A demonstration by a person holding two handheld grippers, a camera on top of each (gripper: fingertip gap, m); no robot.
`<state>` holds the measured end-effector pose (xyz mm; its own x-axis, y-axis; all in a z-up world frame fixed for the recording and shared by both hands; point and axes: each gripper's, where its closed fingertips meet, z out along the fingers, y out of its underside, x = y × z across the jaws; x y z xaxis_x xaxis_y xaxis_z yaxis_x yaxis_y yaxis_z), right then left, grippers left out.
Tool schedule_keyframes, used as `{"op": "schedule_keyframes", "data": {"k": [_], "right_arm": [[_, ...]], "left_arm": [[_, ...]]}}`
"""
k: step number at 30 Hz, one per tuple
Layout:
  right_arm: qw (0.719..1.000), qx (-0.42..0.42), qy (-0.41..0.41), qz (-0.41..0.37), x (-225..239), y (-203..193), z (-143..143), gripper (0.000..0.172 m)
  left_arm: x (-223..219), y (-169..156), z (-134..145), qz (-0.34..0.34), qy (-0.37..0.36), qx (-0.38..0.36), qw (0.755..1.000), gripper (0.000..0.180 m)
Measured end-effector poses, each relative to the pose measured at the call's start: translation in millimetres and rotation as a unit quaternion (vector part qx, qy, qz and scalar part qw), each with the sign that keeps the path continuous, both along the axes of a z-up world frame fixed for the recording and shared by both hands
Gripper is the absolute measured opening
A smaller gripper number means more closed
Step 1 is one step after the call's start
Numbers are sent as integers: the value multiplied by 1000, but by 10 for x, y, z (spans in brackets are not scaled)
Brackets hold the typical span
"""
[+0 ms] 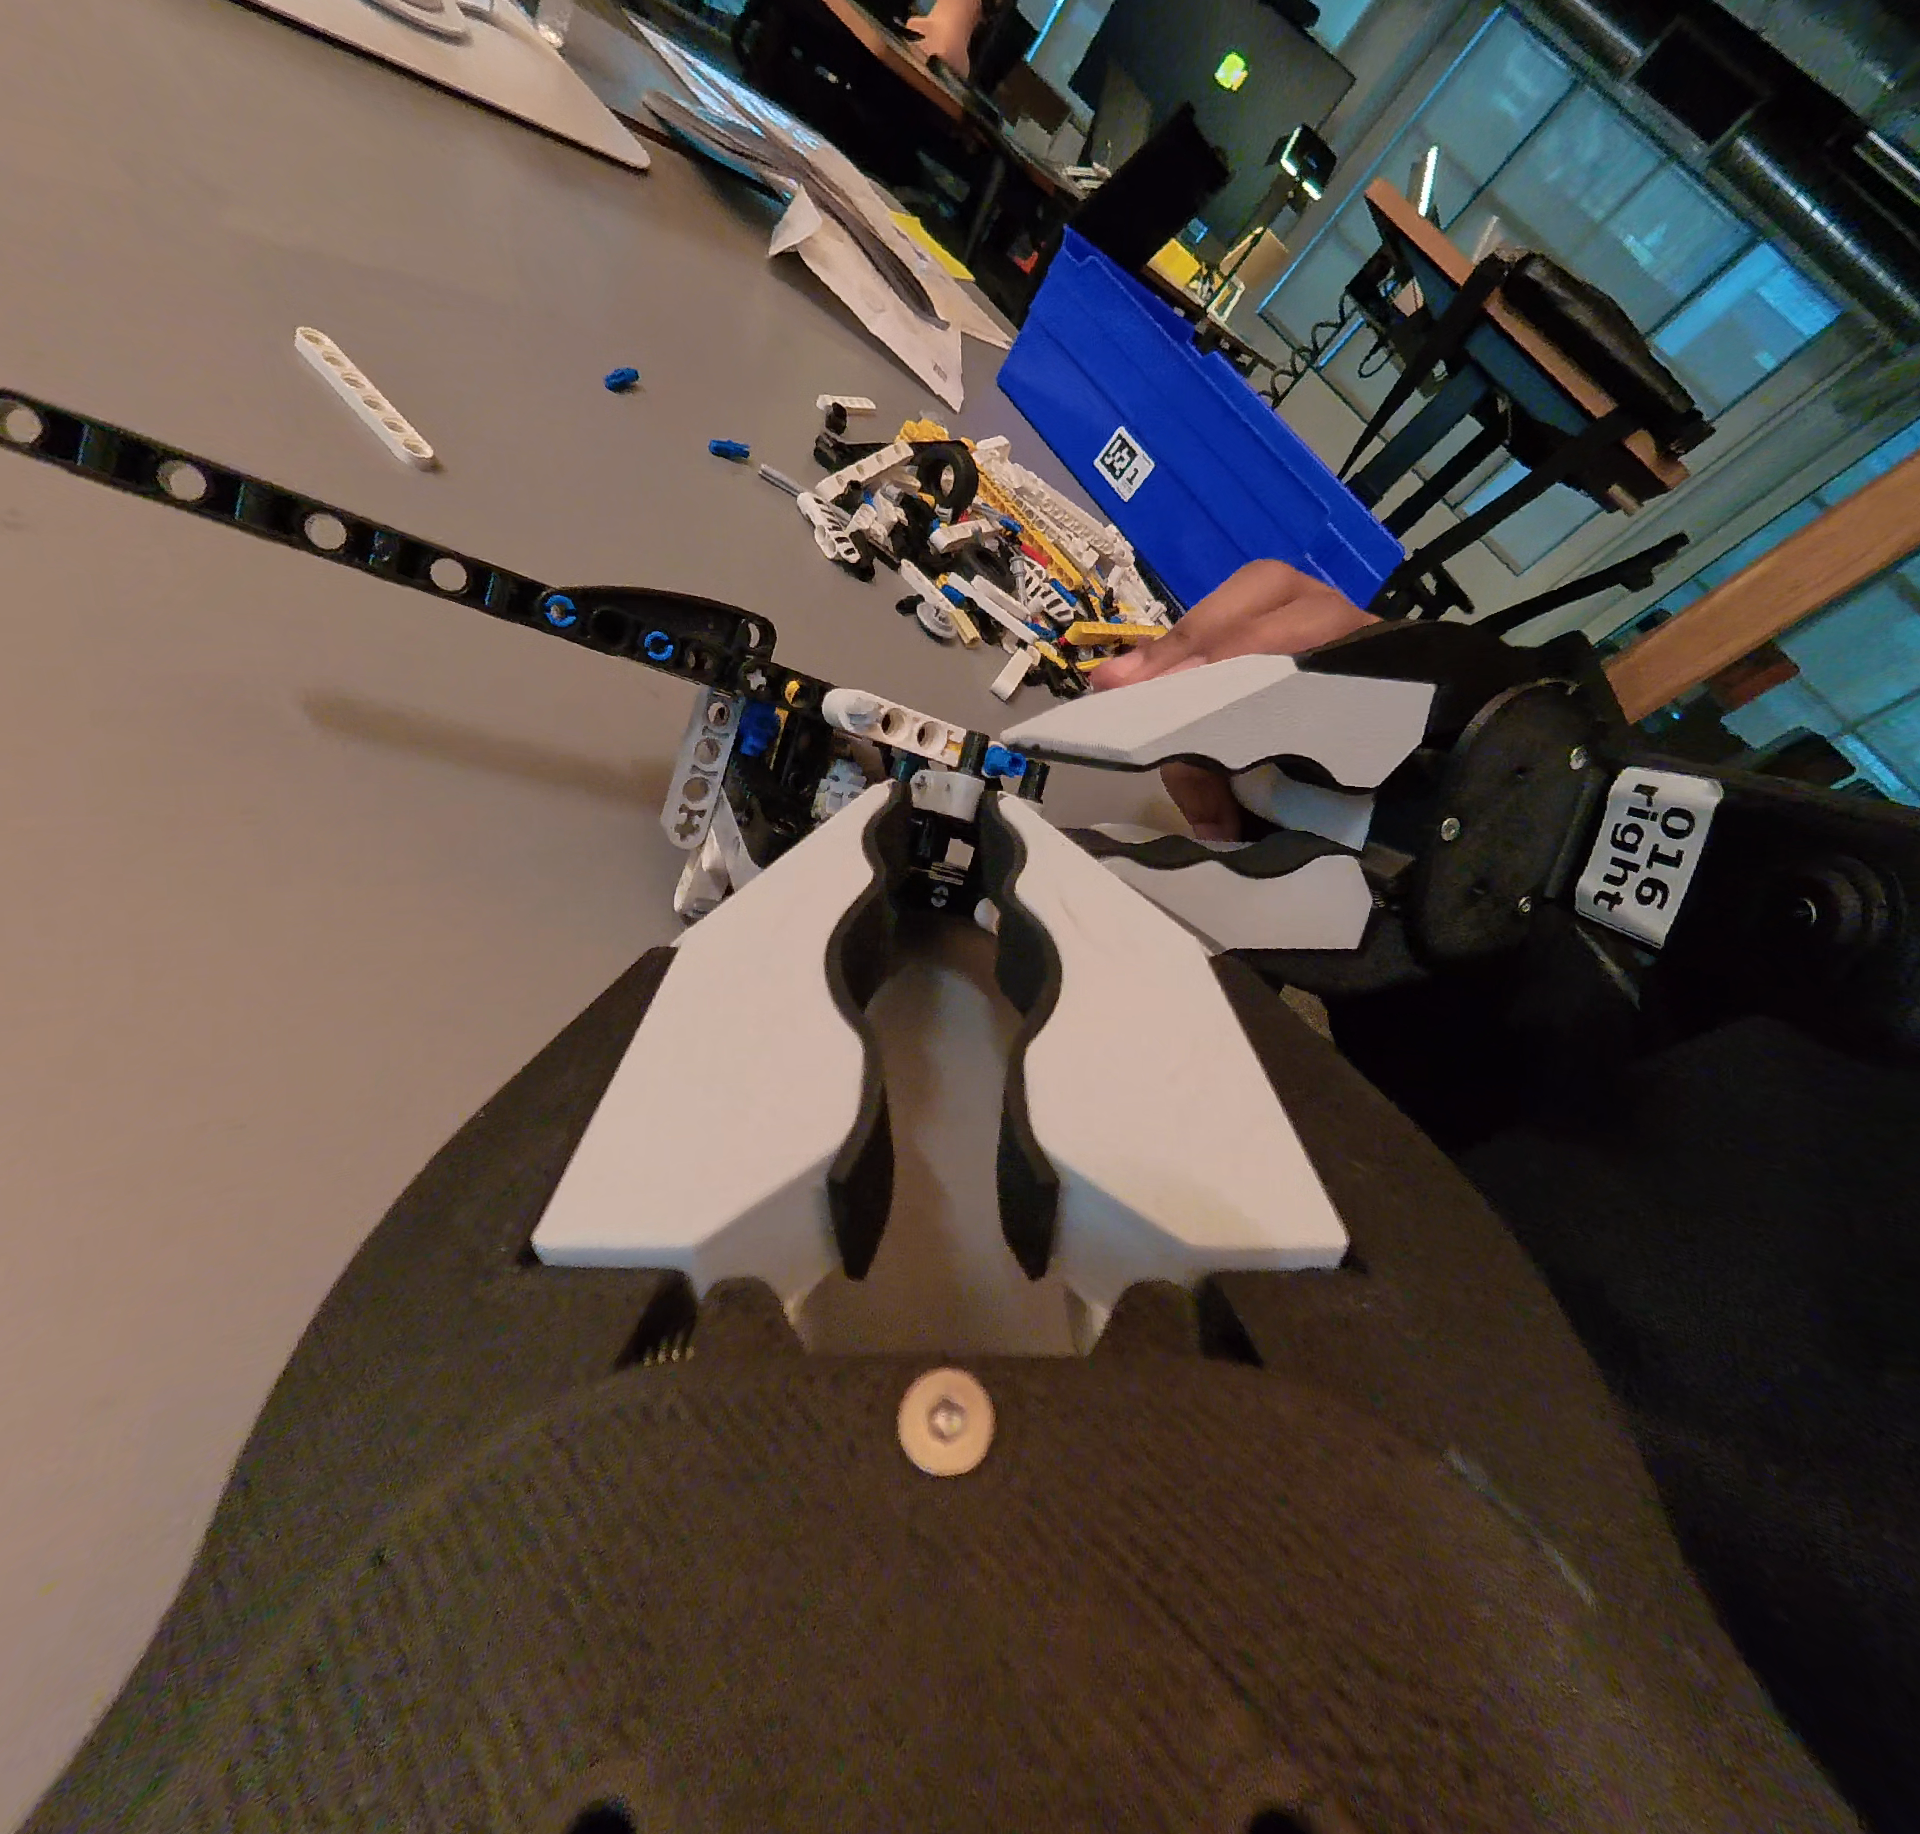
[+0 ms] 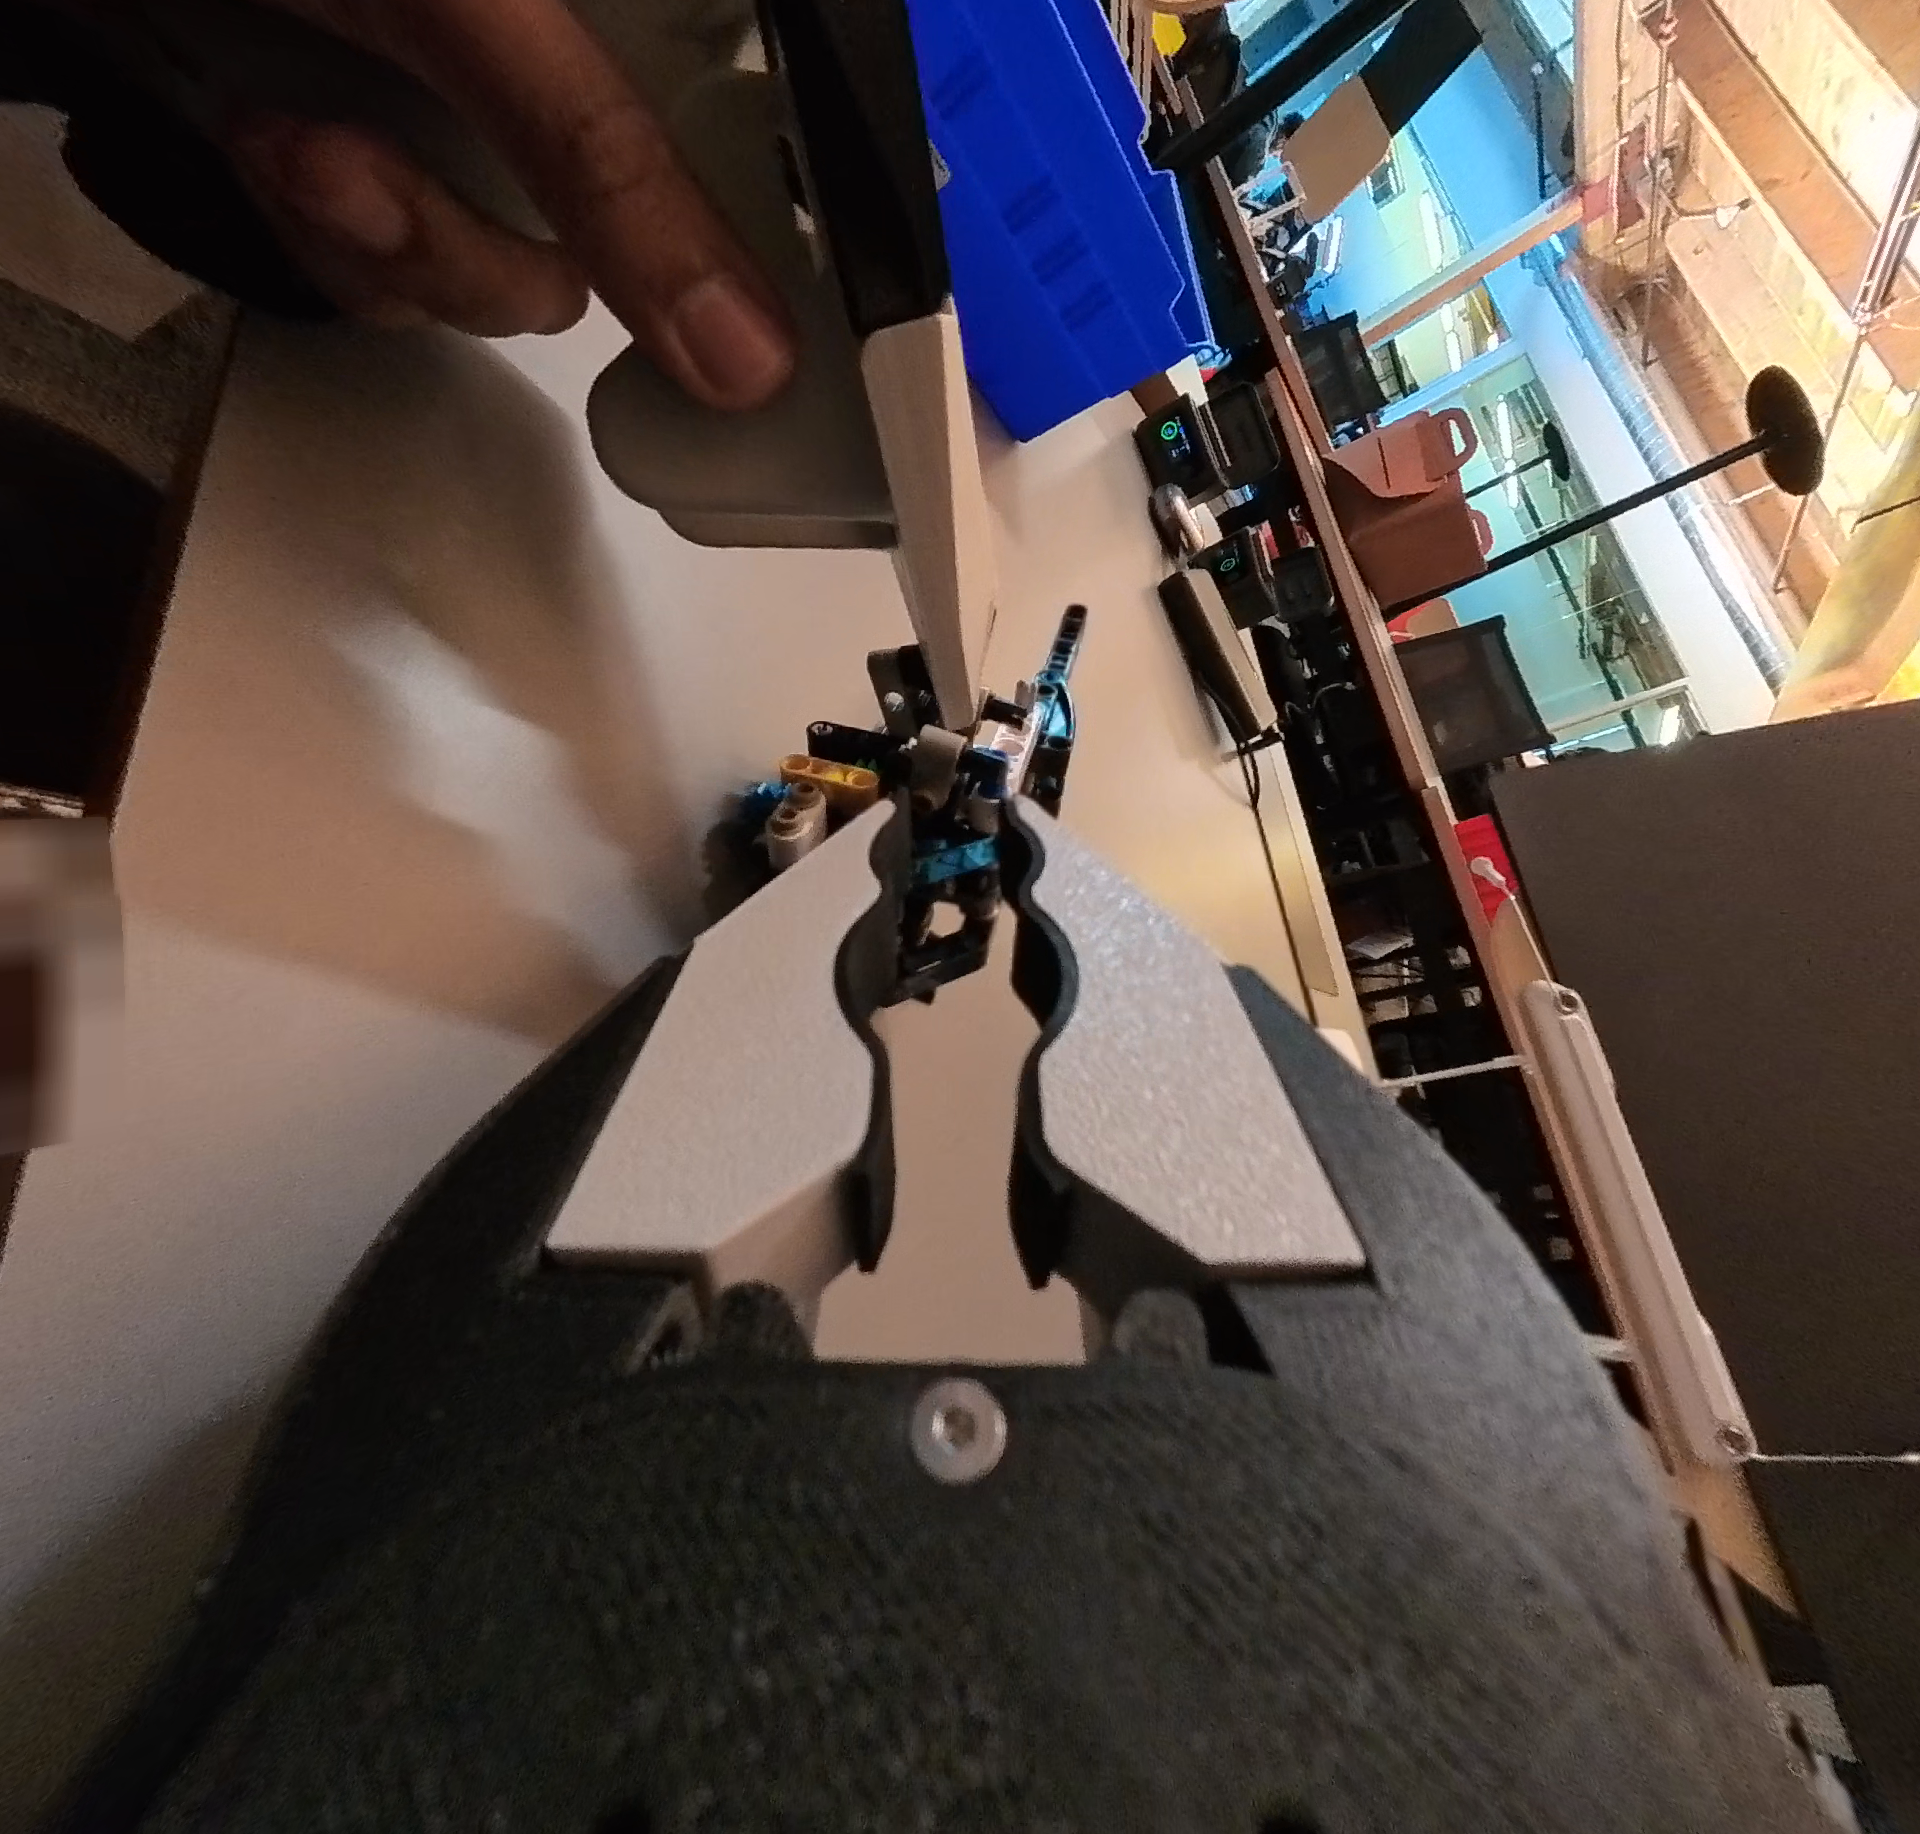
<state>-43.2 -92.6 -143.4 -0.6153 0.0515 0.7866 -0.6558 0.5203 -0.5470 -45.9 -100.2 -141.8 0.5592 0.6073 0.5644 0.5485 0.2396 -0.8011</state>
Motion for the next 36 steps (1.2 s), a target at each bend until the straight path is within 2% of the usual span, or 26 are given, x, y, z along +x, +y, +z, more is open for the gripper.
{"op": "schedule_keyframes", "data": {"k": [5, 10, 20, 36], "right_arm": [[1000, -11, -12, -12, -3, 34, -18, 0], [999, -29, -39, -14, 3, 46, 18, 0], [985, -62, -153, -43, -67, 50, -16, 0], [976, -87, -192, -50, -125, 49, -14, 0]], "left_arm": [[1, 2, 0, 0, 3, -2, 1000, 9], [2, 2, 0, -1, 2, -2, 1000, 9], [-7, -11, -8, 0, -3, 11, 1000, 9], [-31, -42, -20, -4, -23, 44, 999, 8]]}}
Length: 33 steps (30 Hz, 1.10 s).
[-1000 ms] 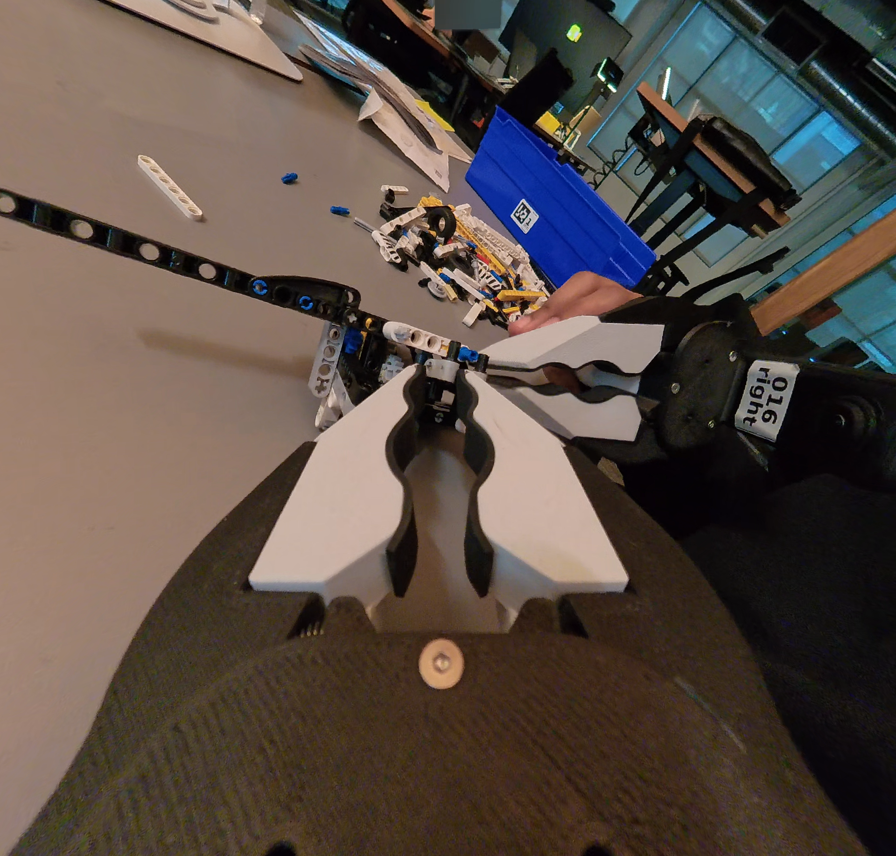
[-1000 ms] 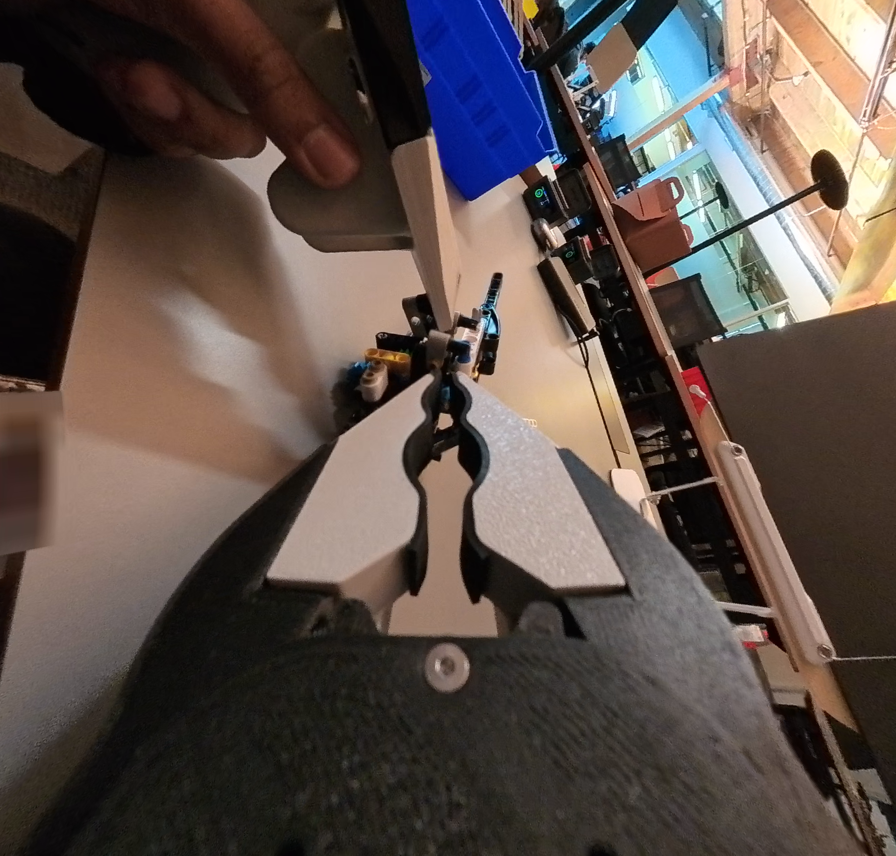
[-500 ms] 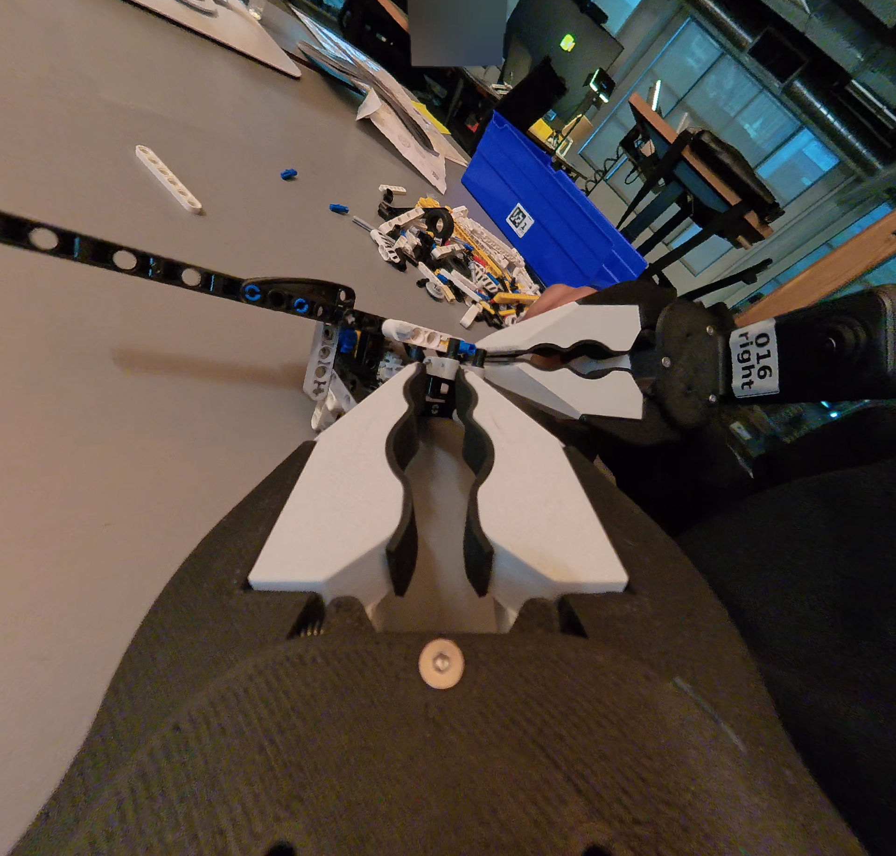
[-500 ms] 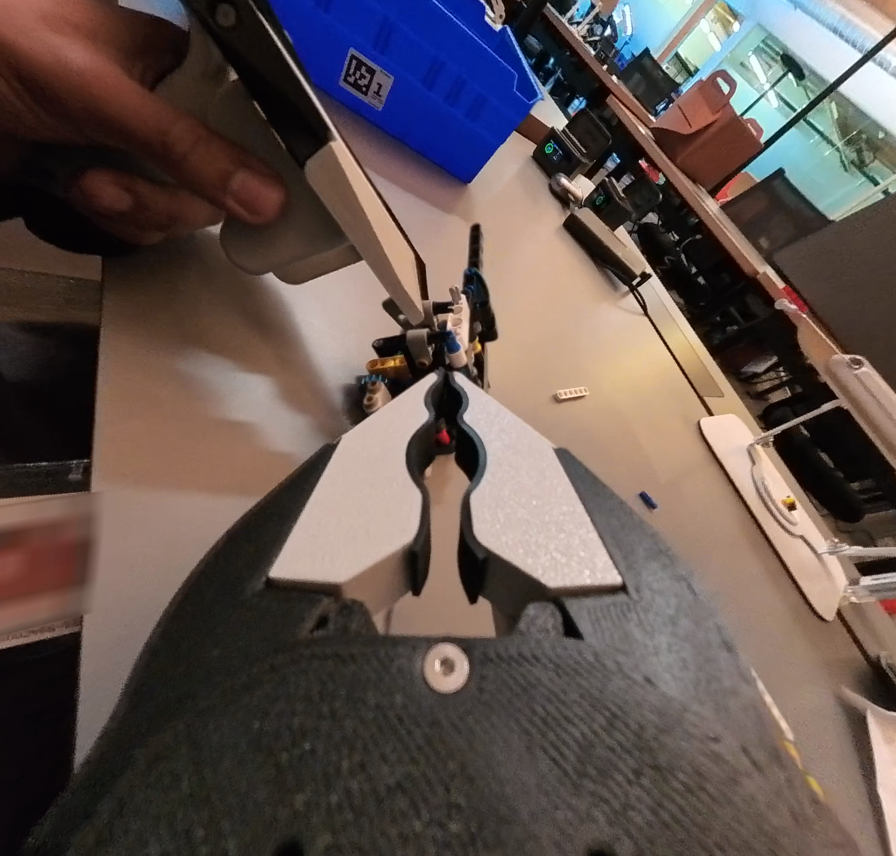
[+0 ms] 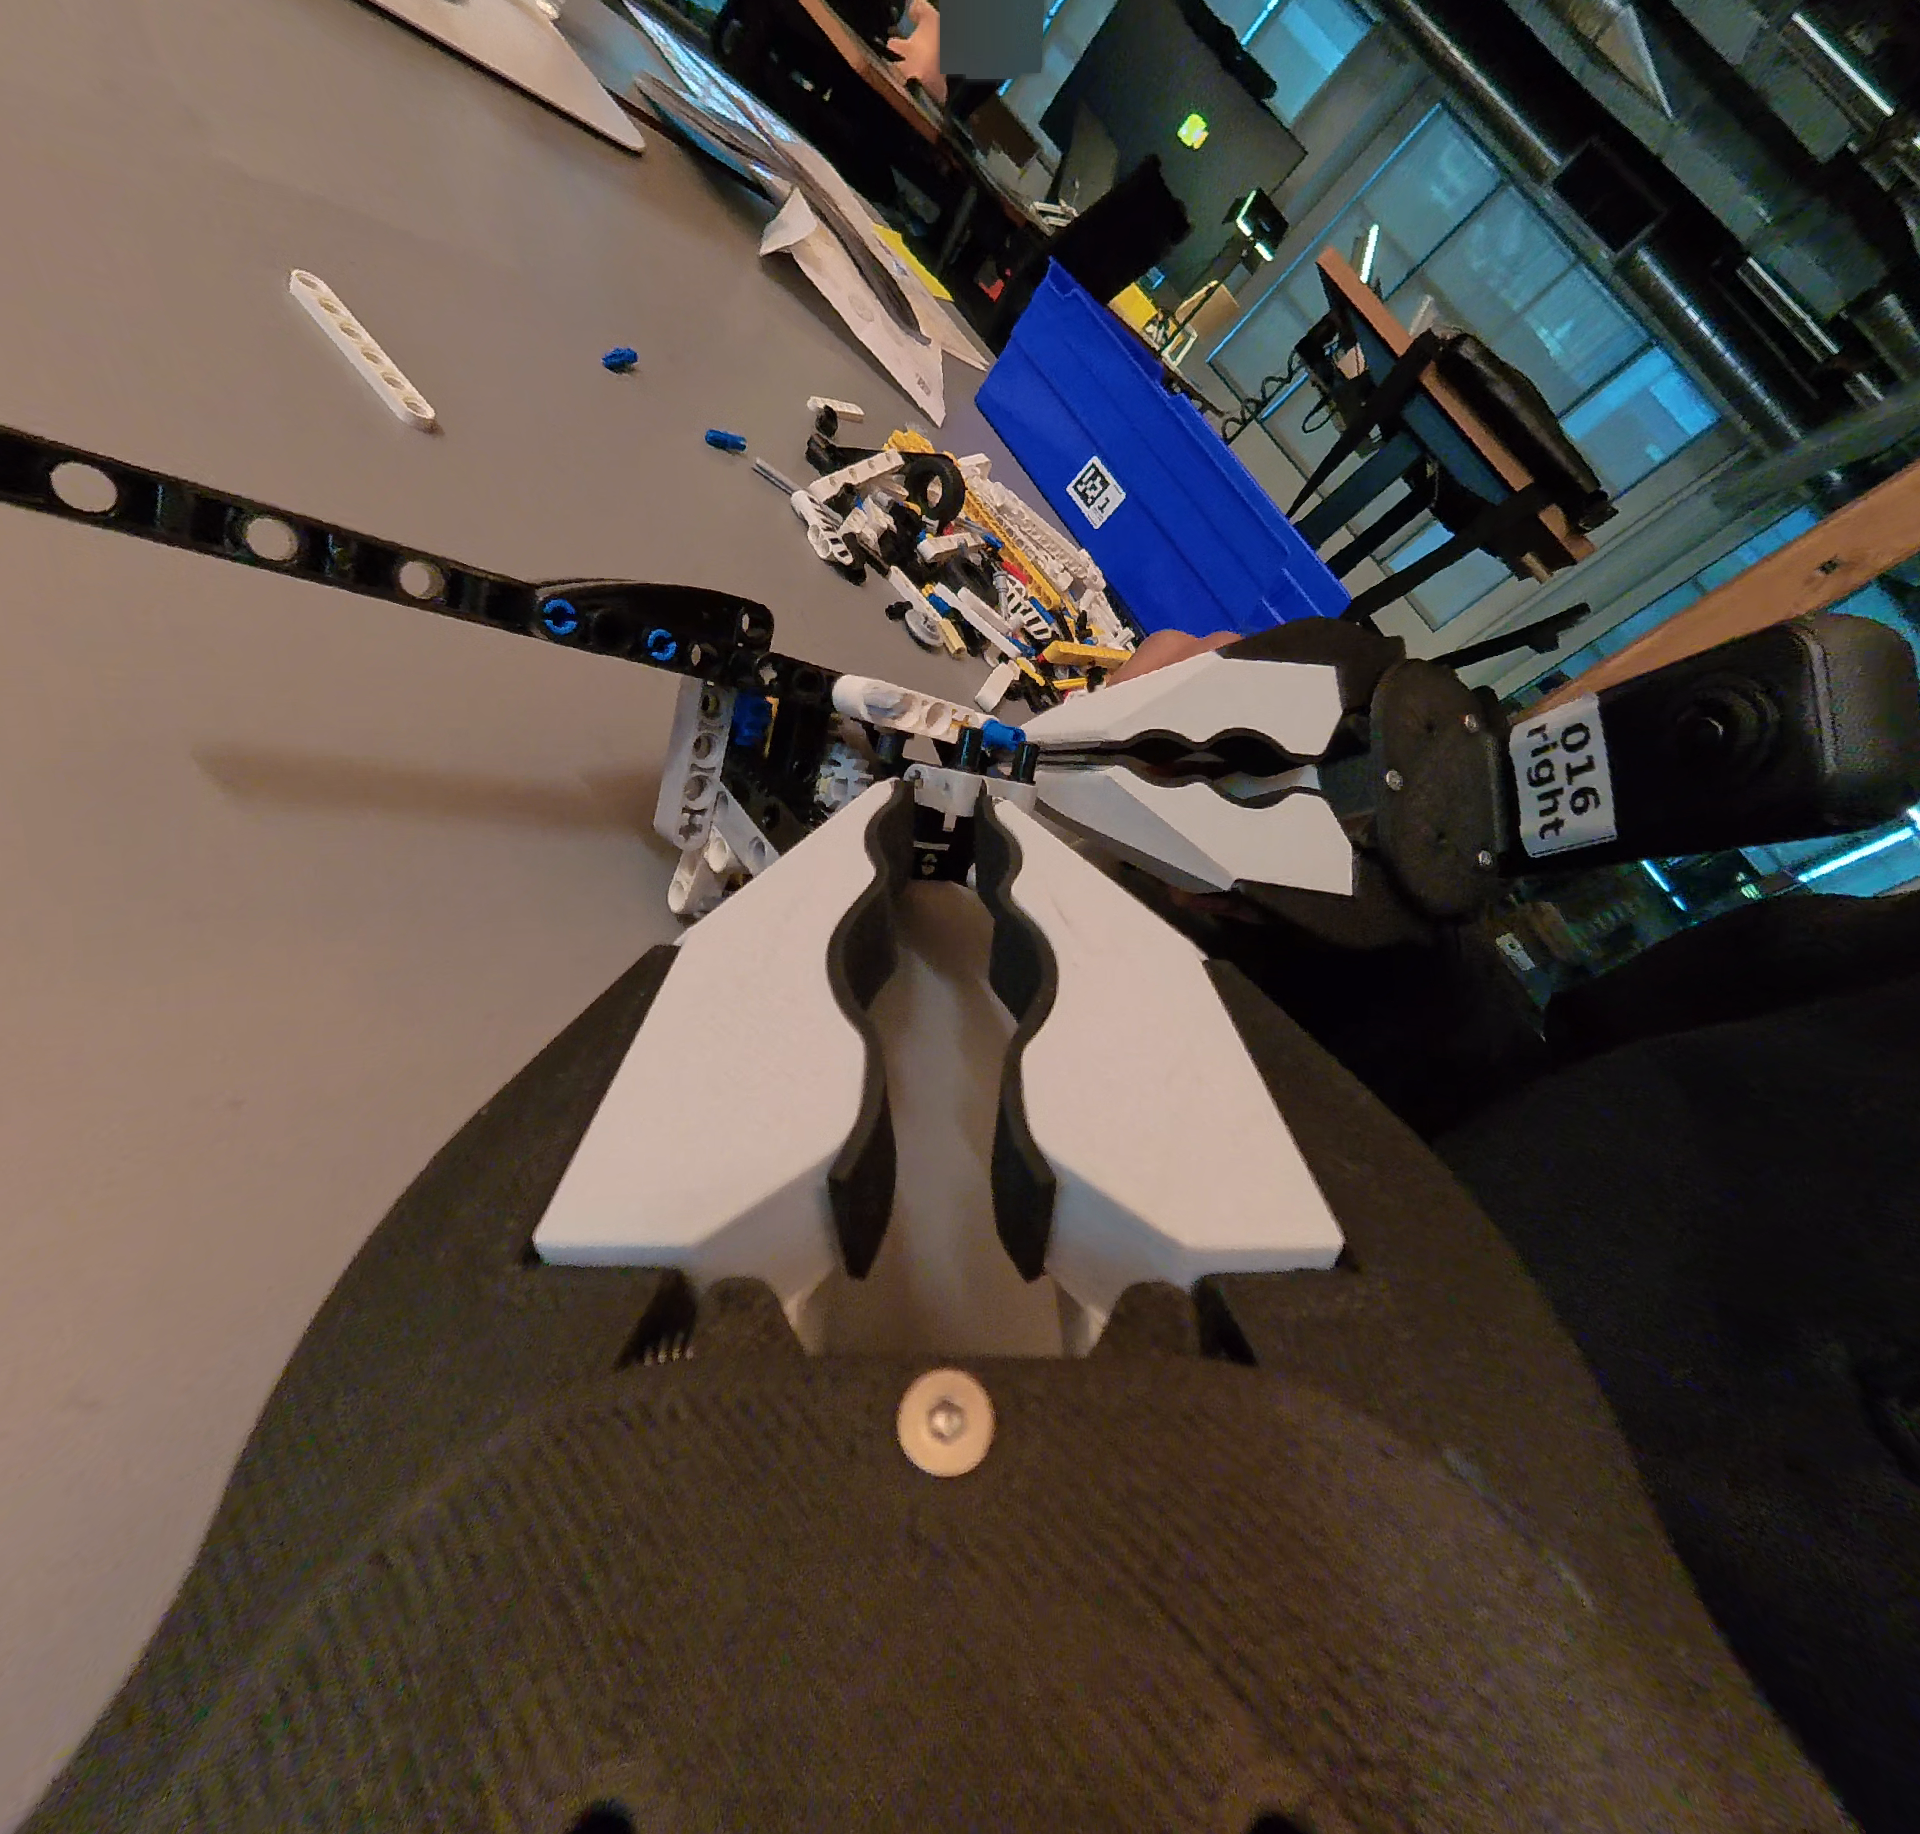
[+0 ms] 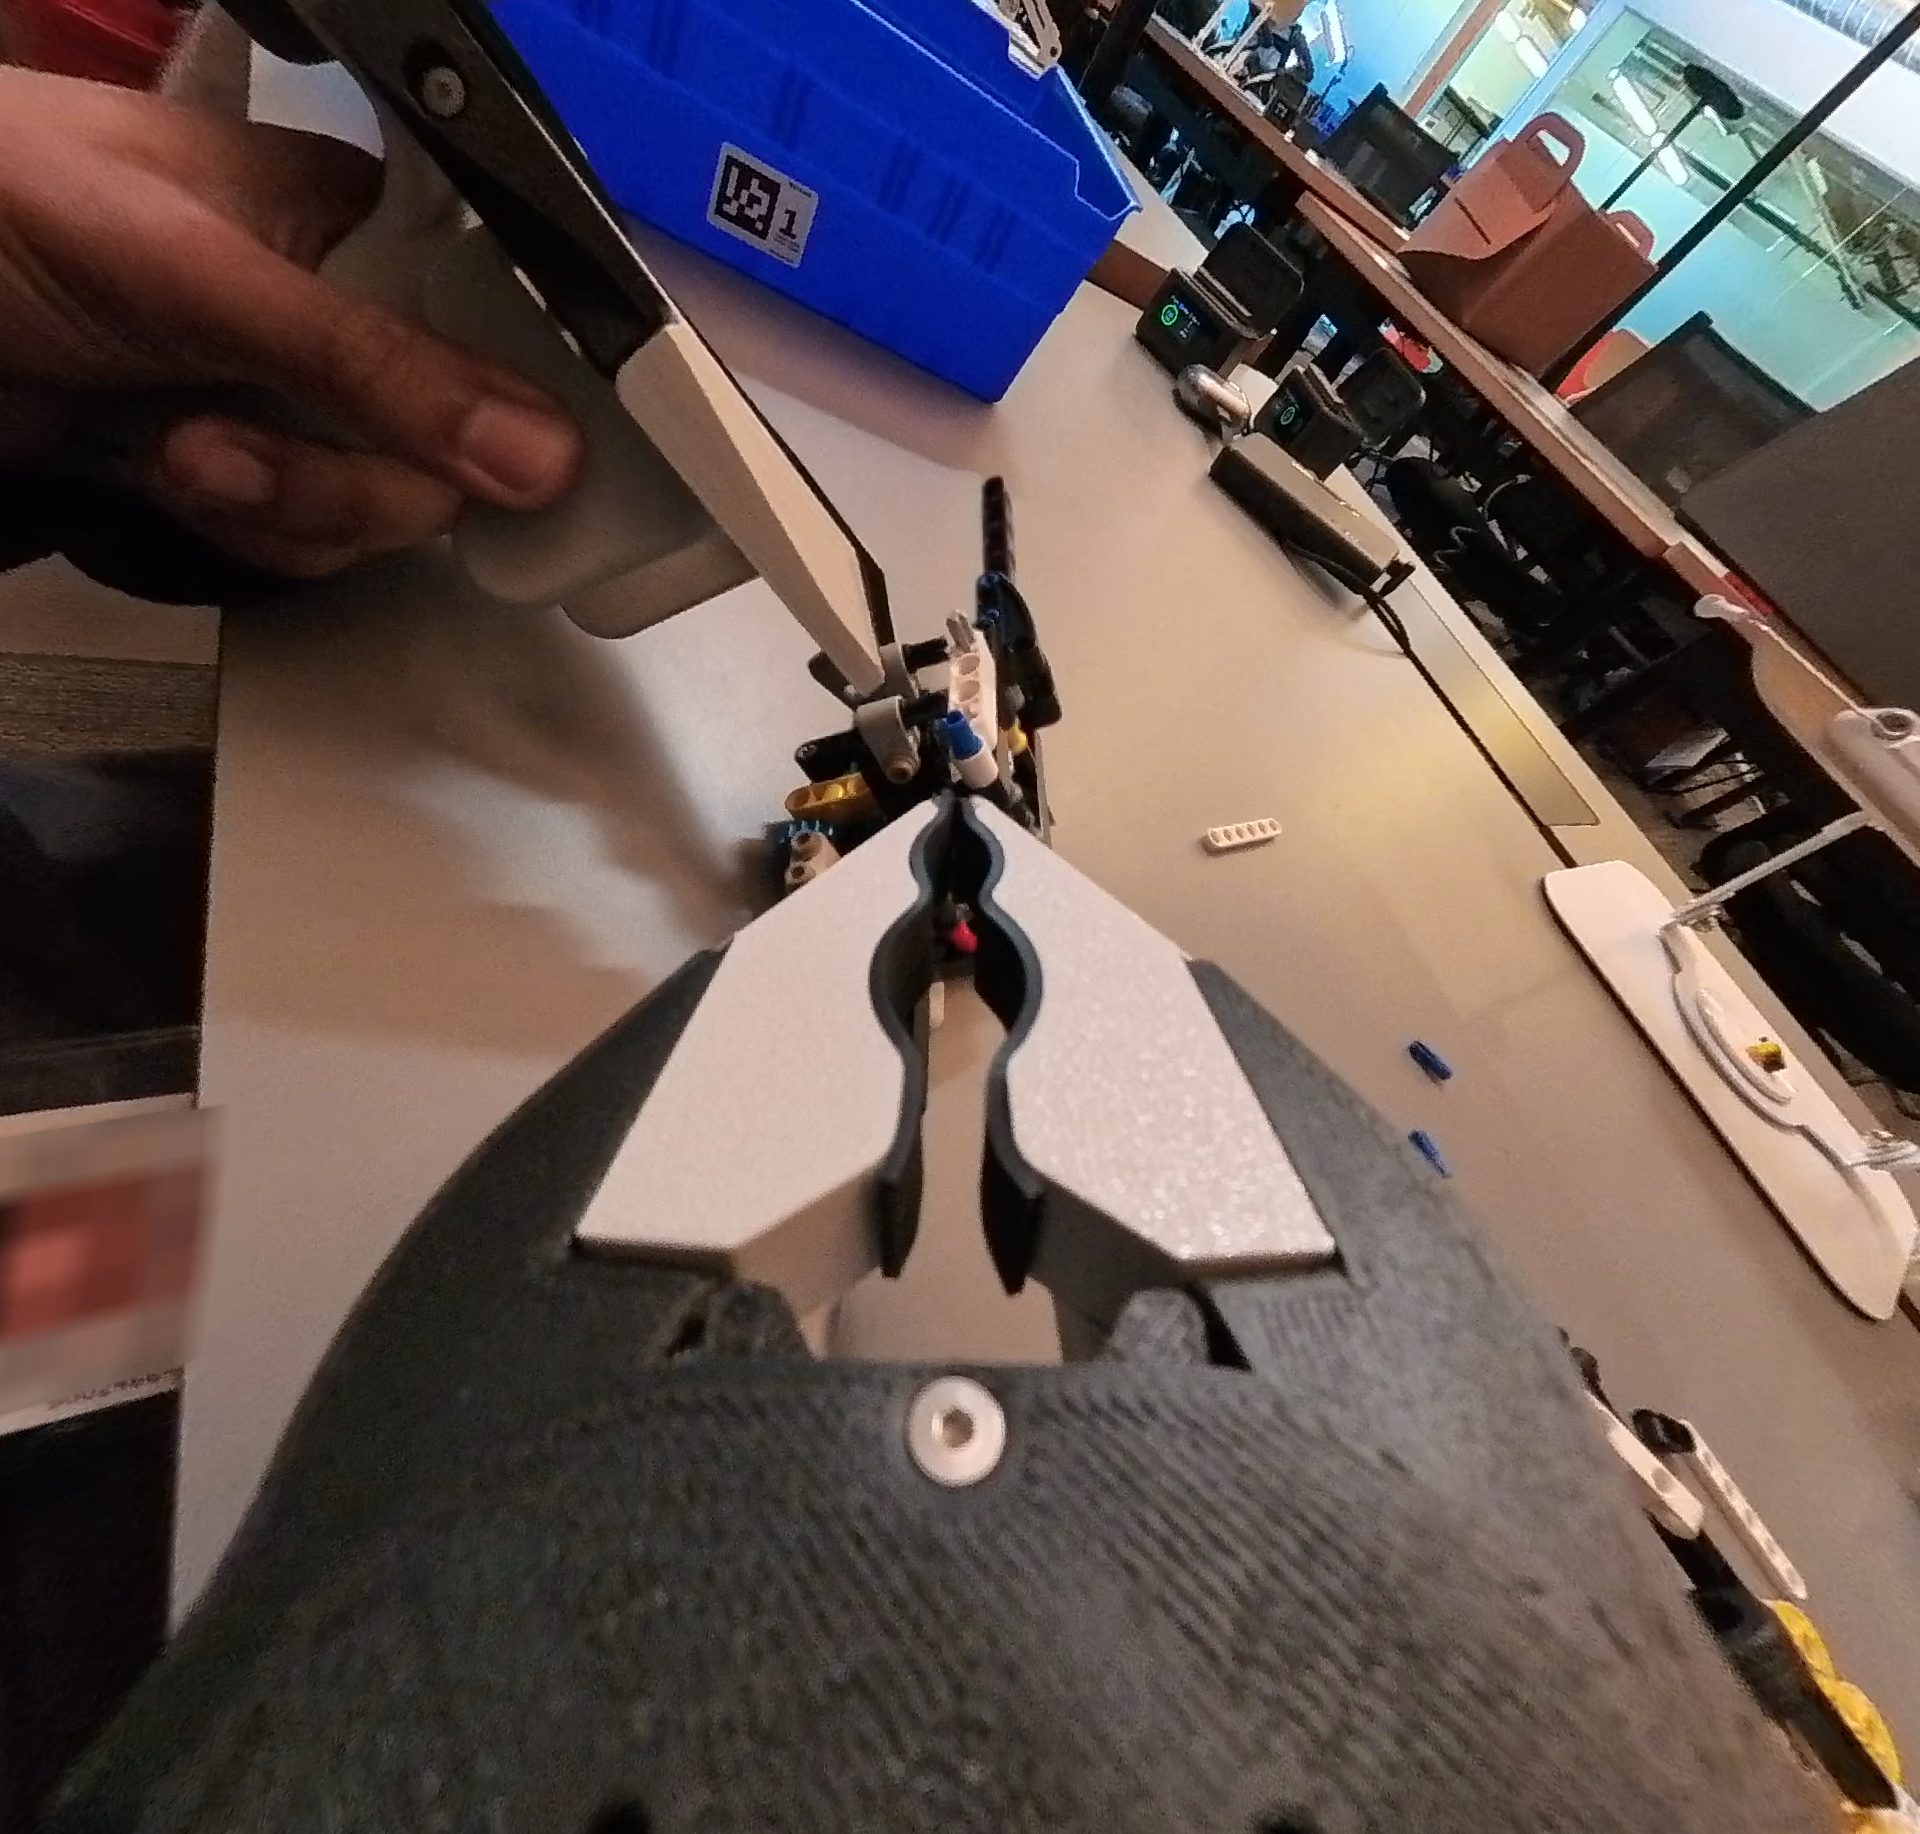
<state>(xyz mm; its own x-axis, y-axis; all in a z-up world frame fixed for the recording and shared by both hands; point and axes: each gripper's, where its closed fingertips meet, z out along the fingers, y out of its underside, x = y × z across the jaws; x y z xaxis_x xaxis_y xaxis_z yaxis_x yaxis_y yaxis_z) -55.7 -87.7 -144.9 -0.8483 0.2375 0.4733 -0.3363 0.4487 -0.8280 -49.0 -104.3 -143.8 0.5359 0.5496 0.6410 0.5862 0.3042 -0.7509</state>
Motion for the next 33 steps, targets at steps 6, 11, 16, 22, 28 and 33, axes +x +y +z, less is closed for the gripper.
{"op": "schedule_keyframes", "data": {"k": [6, 11, 16, 22, 28, 33], "right_arm": [[999, -19, 9, 25, 115, -27, 72, 1], [999, 0, 37, 20, 122, -51, 27, 6], [999, 10, 45, 18, 130, -91, -2, 7], [999, 16, 49, 17, 129, -126, -3, 8], [995, 36, 93, 8, 103, -137, -6, 5], [990, 55, 127, 2, 102, -150, -3, 4]], "left_arm": [[-12, -19, 8, 6, 0, 5, 1000, 7], [-16, -22, 8, 9, 2, 4, 1000, 7], [-20, -21, 8, 11, 3, 2, 1000, 7], [-9, 0, 3, 6, 4, -2, 1000, 7], [-6, 9, 1, 6, 5, -6, 1000, 7], [-16, 0, -4, 20, 15, -29, 999, 7]]}}
